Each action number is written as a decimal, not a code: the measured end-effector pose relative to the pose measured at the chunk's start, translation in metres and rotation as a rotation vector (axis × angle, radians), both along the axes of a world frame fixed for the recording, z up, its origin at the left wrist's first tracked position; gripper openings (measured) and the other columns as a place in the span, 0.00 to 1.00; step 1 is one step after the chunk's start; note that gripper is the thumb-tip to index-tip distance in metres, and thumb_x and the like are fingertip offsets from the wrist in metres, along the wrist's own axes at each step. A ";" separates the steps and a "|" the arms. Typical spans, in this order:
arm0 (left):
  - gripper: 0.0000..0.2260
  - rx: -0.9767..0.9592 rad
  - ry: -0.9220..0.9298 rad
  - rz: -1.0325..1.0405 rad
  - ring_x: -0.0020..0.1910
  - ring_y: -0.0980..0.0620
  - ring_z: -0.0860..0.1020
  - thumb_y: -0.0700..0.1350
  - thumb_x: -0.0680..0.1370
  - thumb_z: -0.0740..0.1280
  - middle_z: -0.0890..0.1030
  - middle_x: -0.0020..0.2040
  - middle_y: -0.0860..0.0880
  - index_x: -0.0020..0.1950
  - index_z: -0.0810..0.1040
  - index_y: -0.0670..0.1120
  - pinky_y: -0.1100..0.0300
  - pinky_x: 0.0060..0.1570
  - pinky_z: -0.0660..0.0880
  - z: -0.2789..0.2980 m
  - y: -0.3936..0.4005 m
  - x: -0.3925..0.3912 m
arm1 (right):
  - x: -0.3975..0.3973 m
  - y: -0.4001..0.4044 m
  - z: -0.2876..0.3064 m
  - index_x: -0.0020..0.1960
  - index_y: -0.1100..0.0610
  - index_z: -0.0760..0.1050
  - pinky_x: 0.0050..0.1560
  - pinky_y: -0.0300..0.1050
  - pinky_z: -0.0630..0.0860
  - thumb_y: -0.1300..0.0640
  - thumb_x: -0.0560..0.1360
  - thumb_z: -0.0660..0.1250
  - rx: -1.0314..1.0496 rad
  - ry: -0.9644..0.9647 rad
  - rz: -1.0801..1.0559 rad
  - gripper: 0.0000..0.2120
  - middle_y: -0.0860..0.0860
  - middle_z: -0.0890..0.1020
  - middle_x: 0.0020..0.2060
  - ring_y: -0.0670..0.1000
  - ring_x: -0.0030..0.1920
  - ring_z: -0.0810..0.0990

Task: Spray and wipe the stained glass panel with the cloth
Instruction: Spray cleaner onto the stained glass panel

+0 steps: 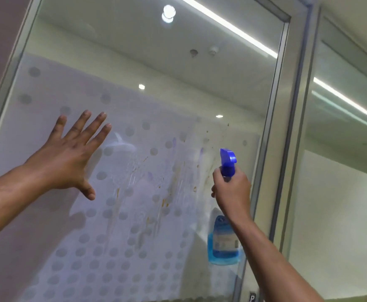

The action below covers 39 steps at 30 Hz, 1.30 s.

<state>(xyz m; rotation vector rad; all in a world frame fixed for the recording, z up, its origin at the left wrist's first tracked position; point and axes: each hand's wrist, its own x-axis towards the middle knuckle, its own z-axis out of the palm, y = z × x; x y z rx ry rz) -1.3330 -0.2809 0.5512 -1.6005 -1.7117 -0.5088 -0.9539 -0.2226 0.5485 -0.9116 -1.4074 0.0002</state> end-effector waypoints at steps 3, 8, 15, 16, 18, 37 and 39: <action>0.85 0.004 0.002 0.000 0.83 0.48 0.23 0.82 0.46 0.75 0.25 0.85 0.51 0.86 0.30 0.50 0.44 0.76 0.19 -0.001 0.000 -0.001 | 0.002 0.002 0.030 0.39 0.54 0.71 0.32 0.47 0.78 0.55 0.77 0.66 0.029 0.008 -0.037 0.10 0.57 0.83 0.31 0.60 0.33 0.85; 0.85 0.025 0.009 -0.010 0.84 0.47 0.25 0.82 0.45 0.76 0.27 0.86 0.50 0.87 0.32 0.49 0.42 0.79 0.24 -0.002 0.000 -0.002 | 0.006 0.001 0.054 0.40 0.53 0.71 0.39 0.55 0.83 0.56 0.77 0.67 0.085 0.049 -0.039 0.09 0.59 0.83 0.34 0.63 0.37 0.85; 0.85 0.035 0.014 -0.015 0.85 0.45 0.28 0.82 0.45 0.76 0.29 0.87 0.49 0.87 0.35 0.48 0.39 0.81 0.29 -0.003 0.000 -0.001 | 0.016 0.006 0.057 0.44 0.57 0.76 0.41 0.55 0.85 0.56 0.79 0.67 0.109 0.093 -0.054 0.07 0.58 0.83 0.35 0.61 0.38 0.86; 0.85 0.043 0.021 -0.019 0.86 0.45 0.29 0.81 0.44 0.76 0.30 0.88 0.49 0.88 0.37 0.48 0.40 0.81 0.29 -0.004 -0.001 -0.001 | 0.017 0.006 0.056 0.45 0.57 0.76 0.41 0.56 0.85 0.56 0.80 0.68 0.115 0.101 -0.053 0.06 0.58 0.83 0.36 0.60 0.38 0.85; 0.85 0.058 0.035 -0.030 0.87 0.44 0.32 0.81 0.43 0.76 0.33 0.88 0.48 0.88 0.39 0.48 0.40 0.81 0.30 -0.004 -0.002 -0.001 | 0.018 0.008 0.055 0.47 0.55 0.76 0.42 0.57 0.86 0.55 0.81 0.68 0.126 0.111 -0.055 0.06 0.56 0.83 0.36 0.58 0.38 0.85; 0.83 -0.017 -0.023 0.009 0.83 0.46 0.23 0.82 0.48 0.74 0.23 0.84 0.49 0.85 0.27 0.50 0.37 0.81 0.28 -0.003 -0.009 0.005 | -0.004 0.004 0.050 0.46 0.56 0.76 0.27 0.32 0.75 0.57 0.80 0.68 0.078 0.095 0.119 0.05 0.57 0.83 0.34 0.51 0.31 0.83; 0.82 -0.048 -0.029 0.026 0.81 0.46 0.19 0.82 0.51 0.74 0.19 0.82 0.50 0.82 0.23 0.50 0.35 0.82 0.29 -0.001 -0.010 0.008 | -0.015 -0.002 0.033 0.45 0.55 0.76 0.28 0.32 0.76 0.56 0.80 0.68 0.052 0.068 0.152 0.05 0.55 0.83 0.33 0.50 0.30 0.83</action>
